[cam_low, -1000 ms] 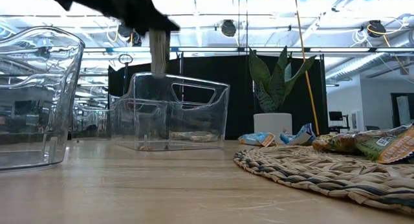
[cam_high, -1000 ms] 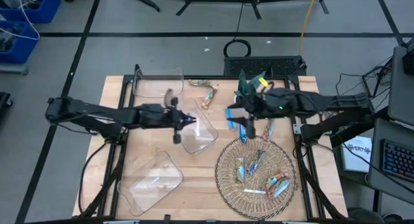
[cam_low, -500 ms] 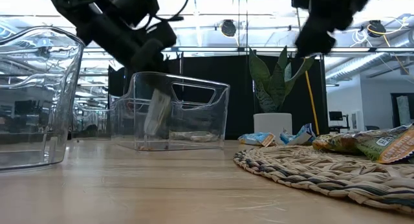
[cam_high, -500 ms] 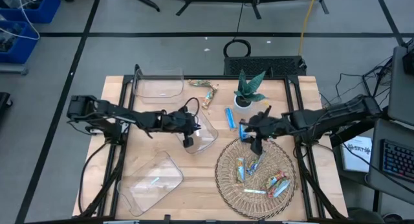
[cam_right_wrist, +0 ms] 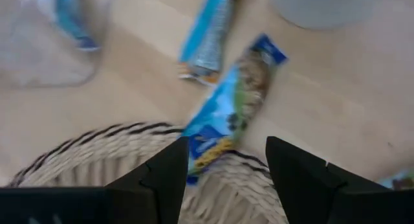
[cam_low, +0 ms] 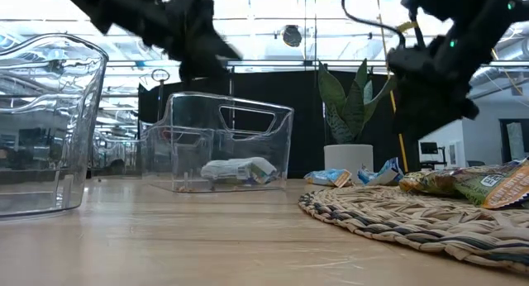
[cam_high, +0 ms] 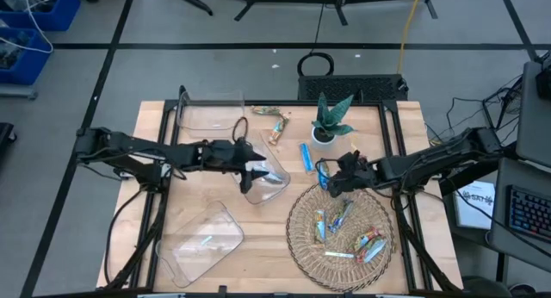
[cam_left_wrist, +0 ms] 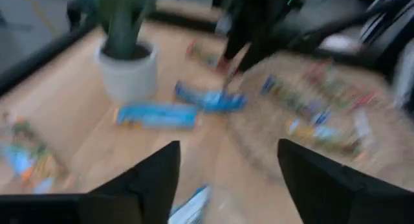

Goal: Pick and place Granola Bars by type
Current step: Put the blue granola bar into the middle transparent bin

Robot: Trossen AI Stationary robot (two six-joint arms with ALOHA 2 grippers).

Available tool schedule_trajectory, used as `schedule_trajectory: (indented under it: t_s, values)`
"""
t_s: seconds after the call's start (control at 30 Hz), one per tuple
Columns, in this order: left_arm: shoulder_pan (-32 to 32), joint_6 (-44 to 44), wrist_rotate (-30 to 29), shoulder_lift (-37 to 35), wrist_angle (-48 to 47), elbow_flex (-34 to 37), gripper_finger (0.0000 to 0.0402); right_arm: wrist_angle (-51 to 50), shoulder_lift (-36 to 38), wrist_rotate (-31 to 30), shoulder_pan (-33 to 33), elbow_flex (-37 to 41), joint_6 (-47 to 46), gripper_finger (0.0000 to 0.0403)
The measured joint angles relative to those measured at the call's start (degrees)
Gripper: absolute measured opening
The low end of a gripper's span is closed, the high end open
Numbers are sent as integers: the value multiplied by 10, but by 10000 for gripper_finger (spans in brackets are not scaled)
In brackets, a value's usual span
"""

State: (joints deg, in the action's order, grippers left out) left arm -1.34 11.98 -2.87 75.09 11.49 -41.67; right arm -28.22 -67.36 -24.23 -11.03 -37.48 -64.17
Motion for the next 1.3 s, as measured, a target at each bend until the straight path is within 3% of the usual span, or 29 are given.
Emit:
schedule_trajectory:
  t_s: [0.27,0.73,0.83,1.0,1.3]
  values:
    - [4,19,5,-66,-5,-27,308,96,-62,3,17,29,-53,196]
    - [7,18,59,-88,-3,-65,310,169,-178,28,42,27,-86,190]
    - [7,18,59,-88,-1,-70,310,172,-182,38,49,27,-102,150]
    - [6,17,58,-88,-2,-70,310,175,-158,66,55,28,-52,21]
    - [3,2,11,-88,10,-70,310,178,-9,116,47,26,-7,10]
